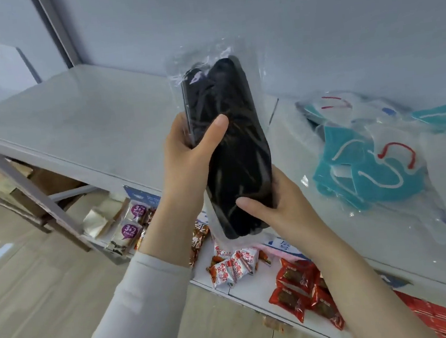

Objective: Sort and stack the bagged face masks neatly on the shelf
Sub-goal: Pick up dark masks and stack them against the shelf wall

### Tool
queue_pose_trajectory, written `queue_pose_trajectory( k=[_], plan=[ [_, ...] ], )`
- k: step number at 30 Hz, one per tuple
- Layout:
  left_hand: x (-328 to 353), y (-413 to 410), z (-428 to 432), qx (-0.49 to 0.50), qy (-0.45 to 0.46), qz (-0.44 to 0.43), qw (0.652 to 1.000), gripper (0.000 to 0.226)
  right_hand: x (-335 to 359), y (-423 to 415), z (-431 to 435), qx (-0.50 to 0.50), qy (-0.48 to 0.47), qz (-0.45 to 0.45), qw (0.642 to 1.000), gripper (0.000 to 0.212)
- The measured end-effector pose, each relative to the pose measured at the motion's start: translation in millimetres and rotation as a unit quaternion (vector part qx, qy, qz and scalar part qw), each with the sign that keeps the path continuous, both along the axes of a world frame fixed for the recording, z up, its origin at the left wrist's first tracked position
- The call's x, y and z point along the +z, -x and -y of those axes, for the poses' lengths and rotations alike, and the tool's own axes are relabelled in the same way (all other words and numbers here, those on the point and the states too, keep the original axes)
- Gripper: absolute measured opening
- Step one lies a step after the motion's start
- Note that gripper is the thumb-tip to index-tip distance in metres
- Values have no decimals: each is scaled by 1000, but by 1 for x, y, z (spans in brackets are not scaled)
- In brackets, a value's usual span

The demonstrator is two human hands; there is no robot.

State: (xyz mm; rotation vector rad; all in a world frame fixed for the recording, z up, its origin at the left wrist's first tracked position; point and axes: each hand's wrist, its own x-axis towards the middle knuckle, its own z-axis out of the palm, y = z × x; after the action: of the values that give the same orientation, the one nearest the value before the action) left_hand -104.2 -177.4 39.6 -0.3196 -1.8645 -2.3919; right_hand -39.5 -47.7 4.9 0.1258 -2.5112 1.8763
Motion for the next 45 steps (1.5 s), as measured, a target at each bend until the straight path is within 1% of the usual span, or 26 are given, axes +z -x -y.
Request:
queue_pose_trajectory(
  k=[5,7,9,10,12,14,16,18,22,28,32,35,39,43,45],
  plan=[
    [-30,-40,55,101,-36,74,991,37,-36,-16,44,83,28,46,995,31],
    [-52,-55,78,158,-44,109,980,32,-57,-20,66,121,33,68,990,33],
    [-77,-71,105,216,-49,153,963,19,-79,-25,92,156,30,93,983,32],
    [-91,-79,119,239,-46,173,954,17,-90,-29,106,170,31,111,979,31],
    [-118,-96,150,267,-43,207,940,18,-113,-36,132,197,25,146,969,28],
    [-142,-115,183,269,-33,235,933,21,-132,-43,159,231,13,182,956,25],
    [-162,-137,217,250,-20,261,932,28,-149,-51,186,259,6,228,939,24],
    [-182,-157,251,236,-18,289,927,34,-165,-57,215,279,-24,250,927,25],
    [-219,-190,319,261,-59,344,900,31,-186,-71,282,319,-69,288,900,22],
    [-251,-215,411,313,-98,401,855,40,-208,-84,379,344,-77,337,873,19],
    [-258,-205,450,320,-113,416,844,41,-212,-74,419,343,-54,381,857,18],
    [-257,-180,472,317,-121,416,844,41,-211,-50,438,346,-49,385,854,17],
    [-244,-126,498,309,-106,396,858,40,-206,3,461,332,-46,344,877,19],
    [-215,-56,521,311,-84,360,876,26,-184,68,485,322,-37,275,905,20],
    [-198,-23,529,314,-76,338,884,23,-169,100,494,313,-37,234,920,23]
  ],
)
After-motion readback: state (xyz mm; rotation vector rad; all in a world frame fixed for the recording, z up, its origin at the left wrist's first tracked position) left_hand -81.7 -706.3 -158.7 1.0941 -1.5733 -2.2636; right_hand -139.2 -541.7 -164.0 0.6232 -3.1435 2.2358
